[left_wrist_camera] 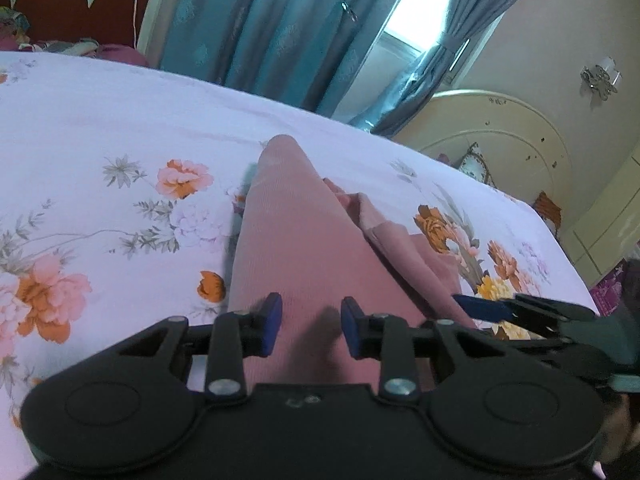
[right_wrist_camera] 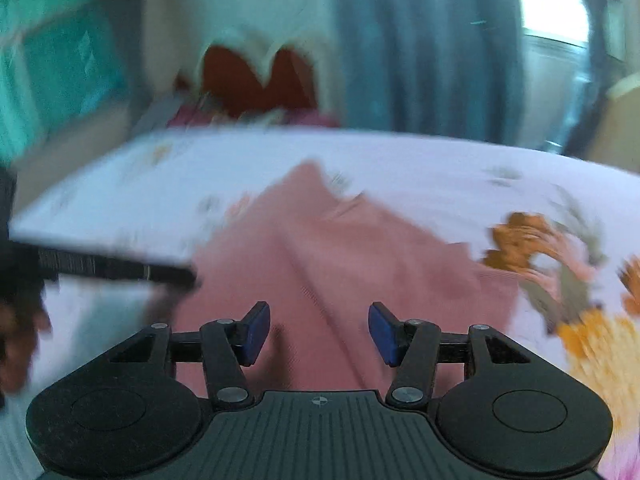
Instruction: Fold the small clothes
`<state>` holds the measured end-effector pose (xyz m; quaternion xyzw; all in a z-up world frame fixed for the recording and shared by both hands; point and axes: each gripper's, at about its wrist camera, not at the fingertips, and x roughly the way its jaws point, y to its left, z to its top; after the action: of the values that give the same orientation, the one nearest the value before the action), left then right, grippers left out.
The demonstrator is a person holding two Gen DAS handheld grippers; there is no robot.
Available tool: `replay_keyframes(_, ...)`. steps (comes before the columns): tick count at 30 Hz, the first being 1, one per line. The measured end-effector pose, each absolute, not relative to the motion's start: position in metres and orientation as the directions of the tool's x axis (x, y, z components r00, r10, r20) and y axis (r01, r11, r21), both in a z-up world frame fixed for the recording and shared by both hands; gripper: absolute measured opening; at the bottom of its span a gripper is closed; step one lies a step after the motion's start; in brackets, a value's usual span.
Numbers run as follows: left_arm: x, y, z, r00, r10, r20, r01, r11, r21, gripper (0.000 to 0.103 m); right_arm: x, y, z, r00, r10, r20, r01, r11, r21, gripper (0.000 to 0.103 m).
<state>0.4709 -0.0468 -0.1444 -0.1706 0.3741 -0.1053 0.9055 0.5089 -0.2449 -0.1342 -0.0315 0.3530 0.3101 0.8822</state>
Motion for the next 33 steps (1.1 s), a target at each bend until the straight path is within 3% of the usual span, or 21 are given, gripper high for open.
replay_keyframes(2,0.473,-0.042,-0.145,0.693,-0.326,-0.643,0.071,0.918,-0.39,0.03,0.526,-0.261,-0.139,0.651,0.409,-0.64,-0.394,0.902,0.176,0.054)
replay_keyframes(3,0.473,-0.038,-0.144,0.693,-0.33,-0.641,0.074,0.917,-0.392,0.03,0.533,-0.282,-0.141,0.668,0.391,-0.633,-0.289,0.921,0.262,0.054)
replay_keyframes(6,0.473,-0.029,-0.146,0.691,-0.344,-0.635,0.081,0.911,-0.405,0.03,0.536,-0.334,-0.145,0.645,0.524,-0.556,-0.167,0.807,0.566,0.054)
replay_keyframes(9,0.476,-0.024,-0.151,0.686,-0.363,-0.631,0.088,0.902,-0.423,0.03,0.53,-0.349,-0.152,0.585,0.616,-0.528,-0.159,0.725,0.67,0.054)
replay_keyframes(13,0.482,-0.022,-0.156,0.675,-0.381,-0.631,0.098,0.895,-0.435,0.03,0.53,-0.352,-0.172,0.516,0.643,-0.567,-0.102,0.703,0.704,0.054)
replay_keyframes(24,0.481,-0.017,-0.16,0.663,-0.406,-0.629,0.125,0.889,-0.441,0.029,0.511,-0.355,-0.185,0.43,0.72,-0.545,-0.062,0.625,0.778,0.054)
replay_keyframes(32,0.486,-0.022,-0.159,0.66,-0.389,-0.643,0.132,0.902,-0.41,0.029,0.552,-0.33,-0.191,0.417,0.755,-0.506,-0.113,0.595,0.795,0.054)
replay_keyframes(33,0.486,-0.023,-0.159,0.659,-0.384,-0.647,0.135,0.906,-0.401,0.029,0.555,-0.325,-0.187,0.418,0.737,-0.532,-0.136,0.63,0.765,0.033)
